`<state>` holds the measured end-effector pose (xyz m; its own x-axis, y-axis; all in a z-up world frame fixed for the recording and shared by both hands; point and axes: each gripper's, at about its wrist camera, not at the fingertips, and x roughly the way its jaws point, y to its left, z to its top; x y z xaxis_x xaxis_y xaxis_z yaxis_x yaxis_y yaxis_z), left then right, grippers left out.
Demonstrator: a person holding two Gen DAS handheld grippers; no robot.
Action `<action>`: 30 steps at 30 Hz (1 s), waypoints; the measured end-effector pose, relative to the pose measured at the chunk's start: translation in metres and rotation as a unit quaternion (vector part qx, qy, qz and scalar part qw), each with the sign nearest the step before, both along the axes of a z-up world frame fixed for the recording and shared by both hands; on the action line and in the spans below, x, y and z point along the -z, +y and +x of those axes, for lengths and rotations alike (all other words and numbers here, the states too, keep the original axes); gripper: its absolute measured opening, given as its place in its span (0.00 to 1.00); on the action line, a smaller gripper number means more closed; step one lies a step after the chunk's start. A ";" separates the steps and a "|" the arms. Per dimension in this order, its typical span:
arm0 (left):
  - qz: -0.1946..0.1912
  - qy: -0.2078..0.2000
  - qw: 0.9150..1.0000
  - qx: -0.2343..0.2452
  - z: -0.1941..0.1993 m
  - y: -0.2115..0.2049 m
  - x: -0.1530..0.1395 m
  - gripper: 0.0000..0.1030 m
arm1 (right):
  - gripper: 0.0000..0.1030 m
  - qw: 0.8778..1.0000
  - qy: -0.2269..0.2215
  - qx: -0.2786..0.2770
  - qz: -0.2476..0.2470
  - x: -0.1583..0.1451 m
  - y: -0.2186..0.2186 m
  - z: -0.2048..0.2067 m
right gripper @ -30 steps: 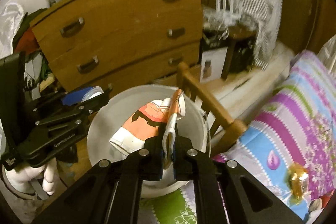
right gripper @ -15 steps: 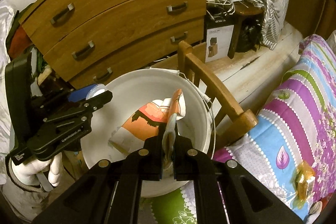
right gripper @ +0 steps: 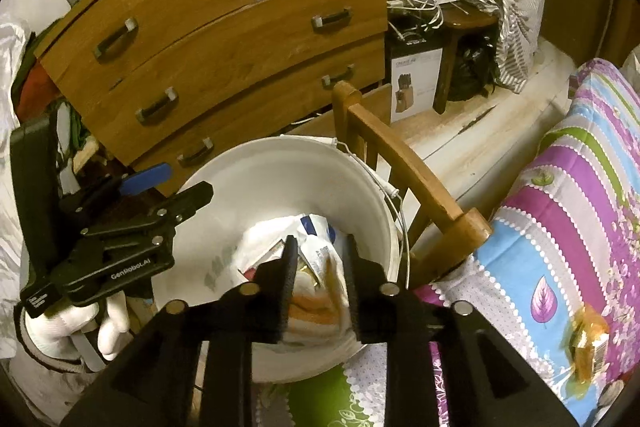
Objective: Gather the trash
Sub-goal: 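Open both tools over the bucket to drop lid and paper cup, then move both tools back over the bubble wrap on the bed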
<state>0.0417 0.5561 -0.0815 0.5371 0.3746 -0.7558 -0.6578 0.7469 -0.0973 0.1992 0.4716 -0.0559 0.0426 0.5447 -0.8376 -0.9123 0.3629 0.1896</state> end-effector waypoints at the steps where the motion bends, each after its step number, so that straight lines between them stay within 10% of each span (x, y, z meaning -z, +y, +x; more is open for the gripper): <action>1: 0.000 0.000 1.000 -0.001 0.000 0.000 0.000 0.65 | 0.24 1.000 0.001 0.001 0.001 0.000 -0.001 0.000; 15: 0.015 -0.008 1.000 0.009 -0.005 -0.022 -0.013 0.65 | 0.25 0.999 -0.008 0.017 0.035 -0.019 -0.033 -0.009; 30: 0.020 -0.050 0.995 0.085 0.009 -0.128 -0.033 0.65 | 0.43 0.981 -0.108 0.090 0.130 -0.053 -0.208 -0.047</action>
